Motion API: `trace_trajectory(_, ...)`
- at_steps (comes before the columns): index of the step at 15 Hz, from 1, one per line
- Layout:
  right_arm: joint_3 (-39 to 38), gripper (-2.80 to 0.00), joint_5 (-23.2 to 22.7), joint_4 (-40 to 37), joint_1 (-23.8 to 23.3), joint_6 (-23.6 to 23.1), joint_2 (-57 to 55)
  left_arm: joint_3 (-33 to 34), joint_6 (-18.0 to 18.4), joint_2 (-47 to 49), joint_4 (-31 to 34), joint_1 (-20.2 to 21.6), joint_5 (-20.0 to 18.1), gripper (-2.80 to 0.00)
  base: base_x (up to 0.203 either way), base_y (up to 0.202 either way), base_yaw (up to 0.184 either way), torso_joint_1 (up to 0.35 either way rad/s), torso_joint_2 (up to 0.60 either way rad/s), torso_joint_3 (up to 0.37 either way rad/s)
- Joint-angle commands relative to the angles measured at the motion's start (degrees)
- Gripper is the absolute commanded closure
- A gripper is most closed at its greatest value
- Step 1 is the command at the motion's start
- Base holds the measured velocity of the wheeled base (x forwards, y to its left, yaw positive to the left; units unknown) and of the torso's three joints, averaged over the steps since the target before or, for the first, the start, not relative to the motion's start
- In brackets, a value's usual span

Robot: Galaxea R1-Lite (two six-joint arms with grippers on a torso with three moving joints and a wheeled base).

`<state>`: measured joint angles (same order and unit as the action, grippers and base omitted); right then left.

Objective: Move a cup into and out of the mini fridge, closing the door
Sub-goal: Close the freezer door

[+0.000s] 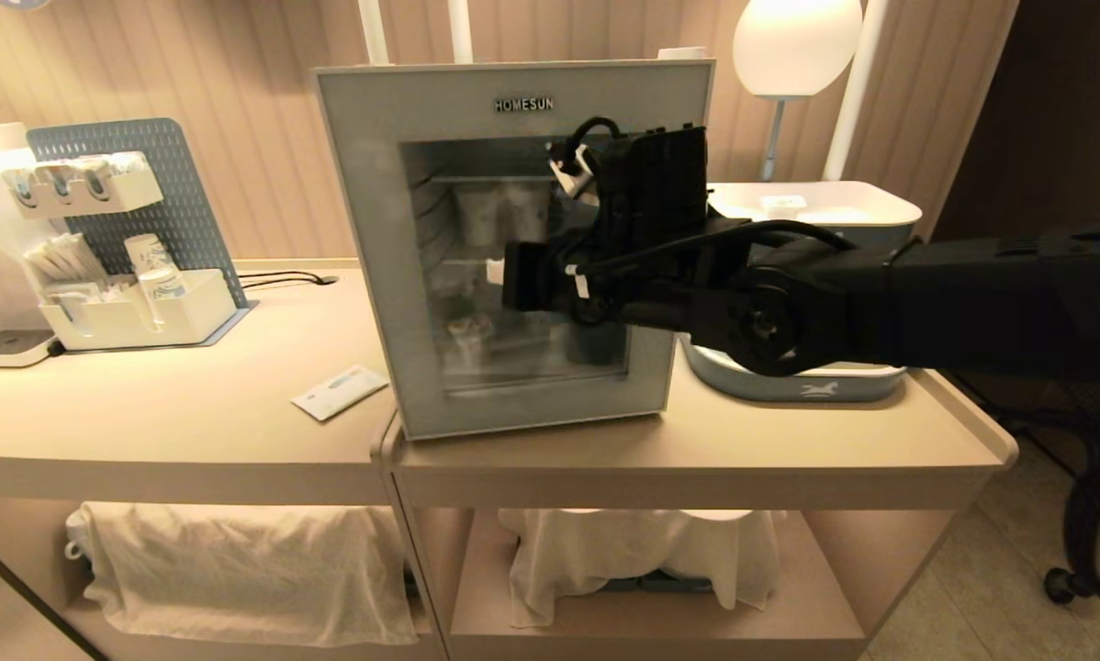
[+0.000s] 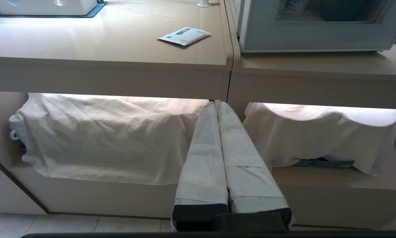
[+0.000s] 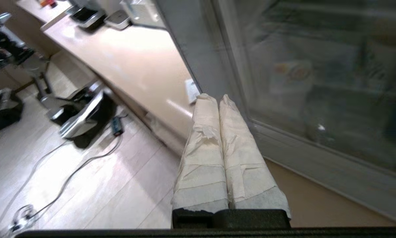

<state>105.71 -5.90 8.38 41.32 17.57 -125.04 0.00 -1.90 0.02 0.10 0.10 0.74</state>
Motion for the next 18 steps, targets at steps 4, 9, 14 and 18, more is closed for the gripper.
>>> trace_trajectory(4, 6.52, 0.0, 7.57, 3.69, -1.85, -5.53, -12.87, 0.09, -0.03, 0.06, -0.01, -0.01, 0.05, 0.0, 0.0, 0.0, 0.0, 0.0, 0.0, 0.0)
trace_trajectory(9, 5.5, 0.0, 10.29, 3.59, -3.49, -7.32, -10.45, 0.09, -0.03, 0.06, -0.01, -0.01, 0.05, 0.0, 0.0, 0.0, 0.0, 0.0, 0.0, 0.0)
trace_trajectory(14, -5.39, 0.0, 27.68, 6.54, -4.43, -12.52, 4.83, 0.09, -0.03, 0.06, -0.01, 0.04, 0.05, 0.0, 0.0, 0.0, 0.0, 0.0, 0.0, 0.0)
trace_trajectory(18, -23.2, 0.0, 46.03, 15.41, -9.31, -21.65, 27.83, 0.09, -0.03, 0.06, -0.01, 0.08, 0.05, 0.0, 0.0, 0.0, 0.0, 0.0, 0.0, 0.0)
